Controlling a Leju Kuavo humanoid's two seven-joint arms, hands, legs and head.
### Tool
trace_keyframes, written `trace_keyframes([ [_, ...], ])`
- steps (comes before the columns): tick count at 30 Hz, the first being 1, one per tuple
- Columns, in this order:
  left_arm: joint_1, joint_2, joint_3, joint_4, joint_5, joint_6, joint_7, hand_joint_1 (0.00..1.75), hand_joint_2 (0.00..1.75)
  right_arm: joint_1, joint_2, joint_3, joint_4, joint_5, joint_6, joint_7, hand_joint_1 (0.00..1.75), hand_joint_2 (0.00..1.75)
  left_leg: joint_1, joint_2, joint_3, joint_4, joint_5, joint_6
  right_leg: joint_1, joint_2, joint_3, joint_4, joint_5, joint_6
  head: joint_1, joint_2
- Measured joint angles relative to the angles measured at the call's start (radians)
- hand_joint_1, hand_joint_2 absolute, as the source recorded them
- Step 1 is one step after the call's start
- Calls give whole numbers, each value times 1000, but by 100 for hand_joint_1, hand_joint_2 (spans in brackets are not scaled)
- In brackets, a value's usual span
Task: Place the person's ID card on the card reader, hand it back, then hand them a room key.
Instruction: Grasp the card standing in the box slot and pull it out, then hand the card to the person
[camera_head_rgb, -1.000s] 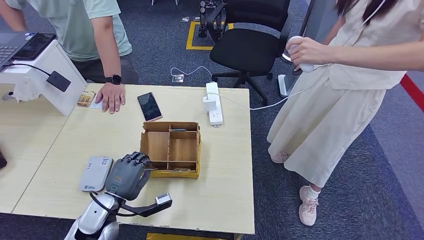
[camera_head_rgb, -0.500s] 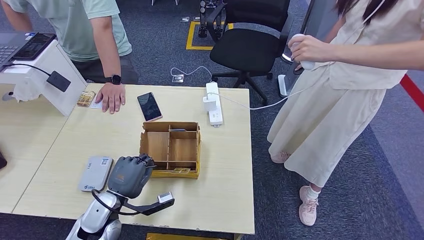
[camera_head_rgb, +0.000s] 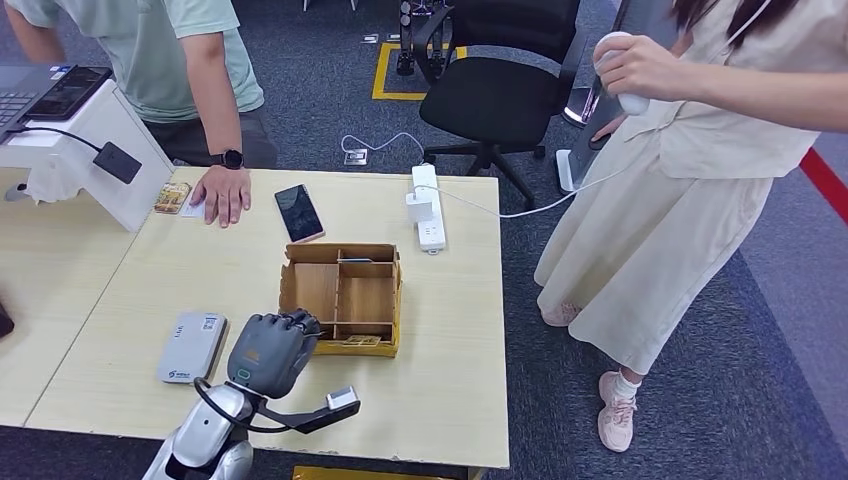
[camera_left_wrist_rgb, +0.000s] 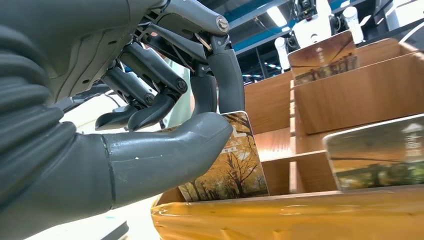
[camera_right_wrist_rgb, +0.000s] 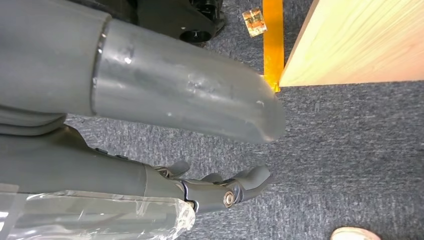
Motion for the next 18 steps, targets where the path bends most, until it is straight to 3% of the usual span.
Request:
trace_keyframes([
  [18, -32, 22, 34, -175, 33, 14, 6, 175, 175, 6, 0, -19, -15, 19, -5, 21, 0, 0, 0, 0, 0, 0, 0, 0, 0, 0, 0, 0, 0, 0, 0, 0],
])
